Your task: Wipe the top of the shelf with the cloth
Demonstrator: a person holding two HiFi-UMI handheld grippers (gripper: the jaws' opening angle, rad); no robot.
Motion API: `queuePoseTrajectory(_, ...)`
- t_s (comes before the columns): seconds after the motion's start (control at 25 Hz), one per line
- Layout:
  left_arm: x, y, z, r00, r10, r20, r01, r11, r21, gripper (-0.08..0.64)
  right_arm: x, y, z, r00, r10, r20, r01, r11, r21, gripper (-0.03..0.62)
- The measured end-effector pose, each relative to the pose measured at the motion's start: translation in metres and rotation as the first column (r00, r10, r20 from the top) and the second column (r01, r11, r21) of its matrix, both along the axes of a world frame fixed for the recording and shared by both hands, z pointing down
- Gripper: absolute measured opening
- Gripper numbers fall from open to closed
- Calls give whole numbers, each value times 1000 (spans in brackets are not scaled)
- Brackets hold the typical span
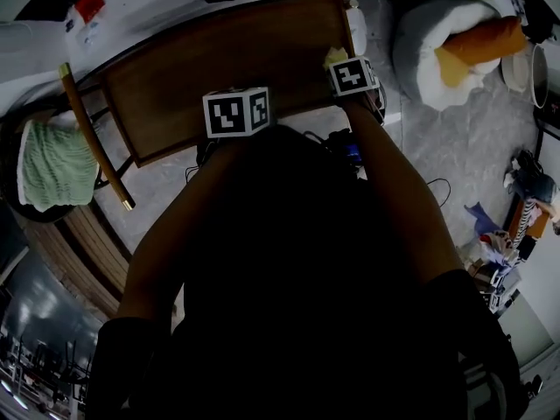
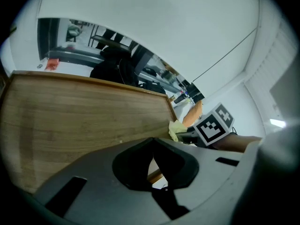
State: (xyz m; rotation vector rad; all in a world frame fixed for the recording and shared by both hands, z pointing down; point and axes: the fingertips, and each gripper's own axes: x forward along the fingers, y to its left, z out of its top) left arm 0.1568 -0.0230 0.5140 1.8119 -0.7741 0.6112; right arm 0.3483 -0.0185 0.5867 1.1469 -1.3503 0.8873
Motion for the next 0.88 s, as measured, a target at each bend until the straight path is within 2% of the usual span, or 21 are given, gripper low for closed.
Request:
queuePoseTrajectory(0.24, -41, -9, -13, 999, -47, -11, 47, 999, 25, 11, 6, -3, -1, 994, 27, -101, -29, 999, -19, 46)
queuePoseTrajectory(0.36, -72, -15, -21, 997, -79, -7, 79, 996, 42, 11, -16, -19, -21, 996, -4, -90, 10, 998, 58, 44)
queuePoseTrajectory(0.48, -117, -19, -28, 990, -138, -1, 138, 989, 50, 11, -77, -45, -47, 996, -85, 6, 83, 979, 184, 44)
queuePoseTrajectory(0.56, -150, -19, -33, 983, -184, 5, 184, 982, 51, 11, -131, -58, -58, 984, -149, 97, 120, 960, 252, 44)
queuePoseTrajectory(0.68, -197, -16, -37, 973, -229, 33, 227, 973, 53, 11, -215, -69, -69, 948, -237, 213, 164, 936, 312, 44)
queuePoseTrajectory(0.76, -226, -13, -41, 967, -249, 50, 246, 967, 59, 11, -268, -71, -70, 916, -304, 261, 210, 919, 335, 44)
queuePoseTrajectory(0.88, -267, -13, -49, 956, -287, 62, 283, 956, 77, 11, -340, -67, -66, 867, -359, 347, 247, 912, 326, 44)
